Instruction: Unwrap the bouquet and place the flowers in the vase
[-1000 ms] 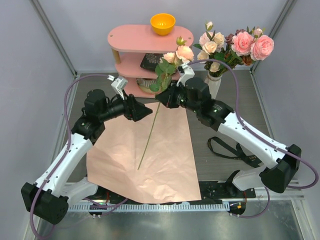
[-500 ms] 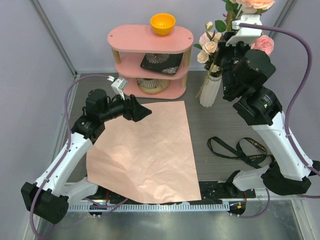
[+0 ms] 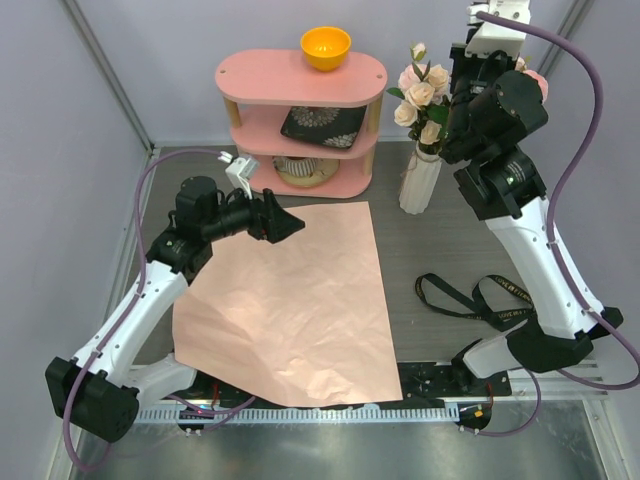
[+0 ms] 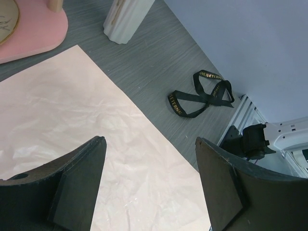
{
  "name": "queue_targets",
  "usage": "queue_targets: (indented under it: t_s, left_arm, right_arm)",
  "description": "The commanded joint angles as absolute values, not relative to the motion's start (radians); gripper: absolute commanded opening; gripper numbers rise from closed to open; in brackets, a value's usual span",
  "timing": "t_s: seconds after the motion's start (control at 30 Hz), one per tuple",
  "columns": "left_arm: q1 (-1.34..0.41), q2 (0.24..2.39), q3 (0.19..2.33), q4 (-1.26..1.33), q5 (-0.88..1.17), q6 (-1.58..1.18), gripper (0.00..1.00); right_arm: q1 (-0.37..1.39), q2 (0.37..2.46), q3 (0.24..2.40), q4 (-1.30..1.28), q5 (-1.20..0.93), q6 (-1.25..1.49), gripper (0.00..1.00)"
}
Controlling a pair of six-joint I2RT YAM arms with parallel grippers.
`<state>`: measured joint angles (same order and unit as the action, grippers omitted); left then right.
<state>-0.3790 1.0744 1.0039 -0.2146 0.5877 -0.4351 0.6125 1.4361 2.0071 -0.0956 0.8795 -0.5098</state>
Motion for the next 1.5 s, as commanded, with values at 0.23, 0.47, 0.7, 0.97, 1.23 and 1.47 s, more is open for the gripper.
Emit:
queue_targets:
  t_s: [0.23,0.47,0.7,0.97,1.23,1.47]
  left_arm:
    - [-0.354,1.083,1.031,-0.184,0.609,-0.429,0.79]
    - [-0.347,1.088,1.026,-0.178,0.615,-0.433,0.79]
    - [-0.339,1.092,1.025,-0.173,0.62,-0.436,0.79]
    - [-0.333,1.097,1.022,-0.17,0.623,-0.437,0.79]
    - [-0.33,1.091,1.023,-0.17,0.624,-0.439,0.79]
    - [-0.328,1.092,1.02,-0.167,0.626,-0.442,0.79]
  right_arm:
    - [0.557,1.491,2.089,0.026,0.79,-0.508,0.01]
    - [0.537,1.491,2.063,0.054,0.769,-0.436,0.01]
    - [0.535,1.523,2.105,0.011,0.784,-0.387,0.01]
    - [0.531,1.525,2.065,0.017,0.819,-0.351,0.01]
    - [0.525,1.511,1.993,0.057,0.818,-0.373,0.01]
    - [0.523,1.437,1.786,0.067,0.822,-0.345,0.01]
